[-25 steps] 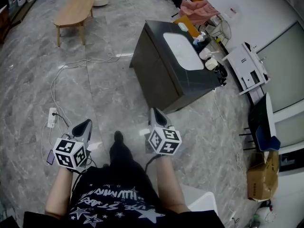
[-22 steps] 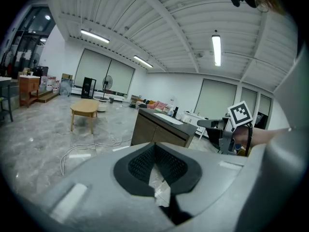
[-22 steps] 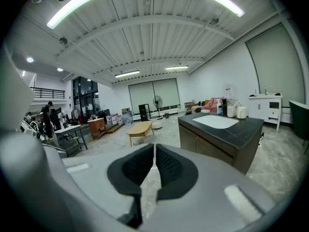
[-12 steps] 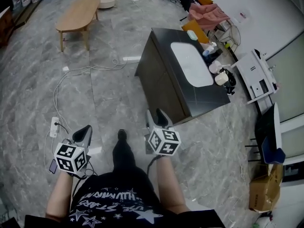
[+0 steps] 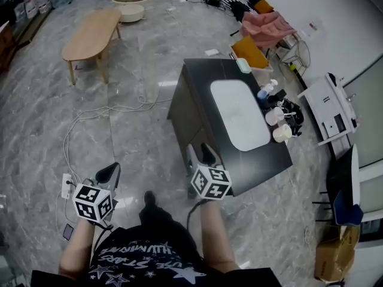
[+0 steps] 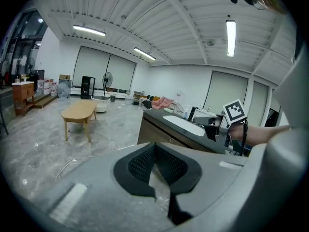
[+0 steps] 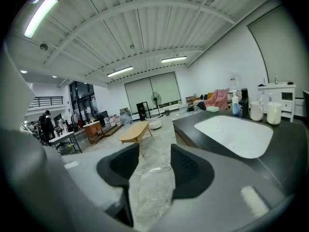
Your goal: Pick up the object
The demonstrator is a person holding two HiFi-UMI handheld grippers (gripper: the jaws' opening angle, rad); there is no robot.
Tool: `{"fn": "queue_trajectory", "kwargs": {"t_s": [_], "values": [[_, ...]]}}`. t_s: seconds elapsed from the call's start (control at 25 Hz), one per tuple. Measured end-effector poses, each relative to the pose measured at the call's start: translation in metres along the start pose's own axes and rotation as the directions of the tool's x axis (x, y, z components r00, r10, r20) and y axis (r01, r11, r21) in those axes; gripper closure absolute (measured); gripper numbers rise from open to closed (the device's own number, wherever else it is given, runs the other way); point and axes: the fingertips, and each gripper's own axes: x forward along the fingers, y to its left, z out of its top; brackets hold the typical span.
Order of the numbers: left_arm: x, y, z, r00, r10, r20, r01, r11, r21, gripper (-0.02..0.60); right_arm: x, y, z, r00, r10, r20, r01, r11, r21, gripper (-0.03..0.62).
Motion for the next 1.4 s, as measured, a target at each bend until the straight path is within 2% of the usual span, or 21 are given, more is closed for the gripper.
{"fn": "queue_trajectory", "kwargs": {"t_s": [0.16,0.52,0.92,1.04,1.24,1.32,1.4], "values": [[0.060,-0.003,0.039,1.000,-0.026,0.007,0.026,0.999,0.024,0.572,0.039,-0.035,0.034,1.000,-0.010,0.017,0.010,1.000,0.008,0.384],[0.153,-0.004,0.083,0.996,-0.093,0.000,0.093,0.993,0.077,0.572,0.083,-0.095,0.063,0.997,-0.074,0.035,0.073,0.997,0.038,0.384],[0.260,0.012,0.137,0.979,-0.203,-0.014,0.203,0.973,0.110,0.572,0.133,-0.158,0.091,0.978,-0.201,0.053,0.195,0.975,0.102,0.384],[0.307,0.016,0.159,0.966,-0.256,-0.032,0.258,0.958,0.123,0.572,0.155,-0.185,0.101,0.965,-0.257,0.052,0.248,0.960,0.132,0.384],[0.395,0.010,0.203,0.933,-0.348,-0.091,0.358,0.919,0.162,0.572,0.198,-0.236,0.125,0.933,-0.358,0.041,0.343,0.917,0.203,0.384],[0.428,0.000,0.215,0.916,-0.383,-0.122,0.399,0.900,0.172,0.572,0.208,-0.255,0.128,0.920,-0.390,0.026,0.375,0.899,0.228,0.384],[0.463,-0.011,0.229,0.891,-0.427,-0.157,0.451,0.871,0.194,0.572,0.220,-0.277,0.132,0.903,-0.429,0.010,0.412,0.875,0.255,0.384]]}}
